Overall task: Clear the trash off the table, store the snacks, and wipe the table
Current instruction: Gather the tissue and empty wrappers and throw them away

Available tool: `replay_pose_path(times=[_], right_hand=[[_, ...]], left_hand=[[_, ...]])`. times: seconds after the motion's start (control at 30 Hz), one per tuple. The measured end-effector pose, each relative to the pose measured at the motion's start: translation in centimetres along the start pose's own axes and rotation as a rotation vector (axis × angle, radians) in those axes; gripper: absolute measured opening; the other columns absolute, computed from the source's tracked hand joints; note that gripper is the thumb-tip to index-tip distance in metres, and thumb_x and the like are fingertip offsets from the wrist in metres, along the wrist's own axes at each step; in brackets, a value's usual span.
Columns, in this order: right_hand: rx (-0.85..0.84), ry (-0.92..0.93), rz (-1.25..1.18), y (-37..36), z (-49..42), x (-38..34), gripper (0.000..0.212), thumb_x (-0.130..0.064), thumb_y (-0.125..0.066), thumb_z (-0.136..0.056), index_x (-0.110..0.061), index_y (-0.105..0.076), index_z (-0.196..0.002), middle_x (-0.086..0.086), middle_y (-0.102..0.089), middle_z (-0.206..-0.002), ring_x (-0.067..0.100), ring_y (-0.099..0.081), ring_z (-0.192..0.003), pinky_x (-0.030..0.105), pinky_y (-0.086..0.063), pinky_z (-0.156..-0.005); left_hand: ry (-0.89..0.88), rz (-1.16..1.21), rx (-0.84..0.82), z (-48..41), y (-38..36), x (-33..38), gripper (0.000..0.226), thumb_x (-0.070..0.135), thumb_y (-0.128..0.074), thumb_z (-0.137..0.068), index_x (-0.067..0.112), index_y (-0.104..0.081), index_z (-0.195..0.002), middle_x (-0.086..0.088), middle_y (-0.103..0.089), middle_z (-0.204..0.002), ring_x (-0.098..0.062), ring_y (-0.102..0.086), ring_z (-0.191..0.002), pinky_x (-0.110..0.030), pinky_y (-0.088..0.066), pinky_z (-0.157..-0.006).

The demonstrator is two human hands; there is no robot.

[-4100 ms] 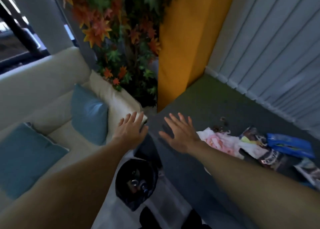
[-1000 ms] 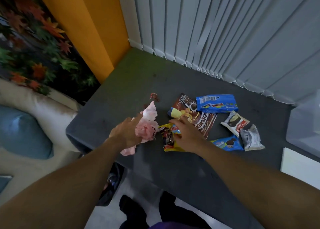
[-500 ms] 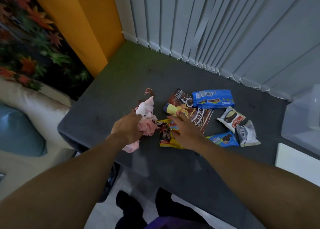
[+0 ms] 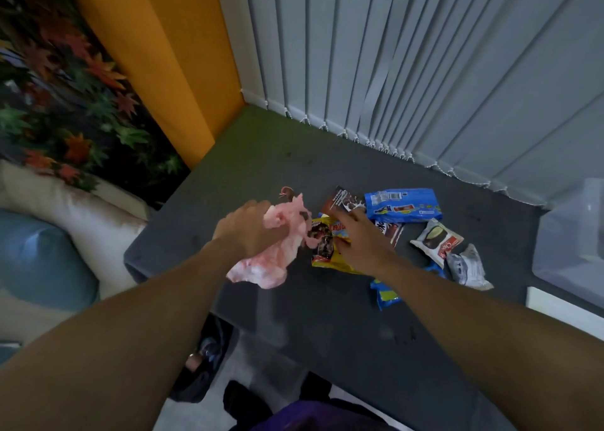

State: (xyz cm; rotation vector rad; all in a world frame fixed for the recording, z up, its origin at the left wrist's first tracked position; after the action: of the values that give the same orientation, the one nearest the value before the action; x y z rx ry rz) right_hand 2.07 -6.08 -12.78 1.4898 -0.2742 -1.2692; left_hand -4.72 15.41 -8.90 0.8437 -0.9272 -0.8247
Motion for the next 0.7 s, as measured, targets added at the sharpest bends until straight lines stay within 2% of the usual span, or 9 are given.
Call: replay_pose_path(times=[0.1,0.2,0.27,0.33,0.43,0.53,0.6,0.7], right_hand=[[-0.010,-0.008,-0.005,-0.2,0.4,0.4,0.061,-0.028,-0.061,-0.094,-0.032,-0.033,-0.148,0.001,-0.038,-0.141,0.024,-0.049,-0.126,0.042,-0.050,-0.097],[-0.018,-0.018,0.027,-0.7,0.8,1.0,0.058,-0.029,-0.060,-0.095,-0.029,-0.037,-0.148,-0.001,-0.037,-0.141,0.022,-0.048,-0.126,0.040,-0.051,-0.095],[-0.025,-0.023,0.037,-1.2,1.2,1.3,0.057,-0.029,-0.059,-0.095,-0.029,-0.037,-0.148,-0.002,-0.034,-0.147,0.022,-0.045,-0.130,0.041,-0.050,-0.096],[-0.036,-0.027,0.043,-1.8,1.5,1.6,0.057,-0.029,-0.058,-0.095,-0.029,-0.038,-0.148,-0.001,-0.032,-0.152,0.023,-0.042,-0.134,0.042,-0.047,-0.100],[-0.047,-0.028,0.041,-2.4,1.9,1.9,0.058,-0.029,-0.059,-0.094,-0.028,-0.038,-0.148,0.000,-0.033,-0.150,0.023,-0.040,-0.135,0.041,-0.045,-0.103],[-0.056,-0.032,0.031,-2.5,2.1,2.0,0.058,-0.029,-0.059,-0.094,-0.028,-0.038,-0.148,0.001,-0.035,-0.149,0.024,-0.042,-0.134,0.043,-0.045,-0.103],[-0.055,-0.032,0.035,-2.2,2.2,1.9,0.057,-0.030,-0.059,-0.094,-0.029,-0.038,-0.147,0.001,-0.035,-0.148,0.024,-0.043,-0.133,0.043,-0.046,-0.102],[-0.040,-0.023,0.035,-1.3,1.9,1.5,0.056,-0.030,-0.059,-0.095,-0.029,-0.038,-0.147,-0.001,-0.035,-0.147,0.023,-0.045,-0.131,0.044,-0.047,-0.100]], left_hand=[[-0.045,0.032,-0.032,-0.1,-1.5,0.0,0.053,0.060,-0.065,-0.074,0.026,-0.053,-0.112,0.004,-0.046,-0.113,-0.024,-0.053,-0.105,-0.038,-0.044,-0.078],[-0.074,0.033,-0.119,0.1,-3.7,0.1,0.081,0.061,-0.072,-0.069,0.033,-0.043,-0.139,0.008,-0.034,-0.145,-0.022,-0.044,-0.125,-0.042,-0.046,-0.094],[-0.115,-0.060,-0.161,0.4,-5.3,0.3,0.096,0.064,-0.074,-0.067,0.039,-0.030,-0.149,0.012,-0.024,-0.155,-0.022,-0.037,-0.134,-0.045,-0.042,-0.103],[-0.142,-0.203,-0.218,0.8,-6.9,0.4,0.098,0.060,-0.073,-0.071,0.041,-0.021,-0.152,0.011,-0.023,-0.156,-0.024,-0.033,-0.138,-0.045,-0.041,-0.101],[-0.114,-0.303,-0.272,1.0,-8.5,0.3,0.086,0.046,-0.070,-0.080,0.039,-0.023,-0.151,0.005,-0.033,-0.150,-0.025,-0.037,-0.135,-0.046,-0.043,-0.099],[-0.099,-0.288,-0.206,0.9,-8.5,0.5,0.058,0.031,-0.061,-0.085,0.035,-0.043,-0.139,0.005,-0.046,-0.137,-0.024,-0.048,-0.126,-0.047,-0.039,-0.104],[-0.107,-0.256,-0.136,0.7,-7.7,0.7,0.046,0.029,-0.060,-0.084,0.035,-0.052,-0.129,0.005,-0.053,-0.128,-0.024,-0.056,-0.117,-0.045,-0.041,-0.101],[-0.091,-0.207,-0.067,0.4,-5.7,0.8,0.041,0.036,-0.063,-0.083,0.033,-0.055,-0.124,0.002,-0.057,-0.124,-0.024,-0.060,-0.110,-0.039,-0.050,-0.090]])
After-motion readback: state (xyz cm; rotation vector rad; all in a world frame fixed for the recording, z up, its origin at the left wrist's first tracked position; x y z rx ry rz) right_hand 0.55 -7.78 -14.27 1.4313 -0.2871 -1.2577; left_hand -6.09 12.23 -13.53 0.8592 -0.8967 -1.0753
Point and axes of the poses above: each hand's wrist, its own z-axis away from the middle knuckle, its own y-axis out of the back of the hand, x = y × z, the point moved 8 cm from there along -z, towards the middle knuckle
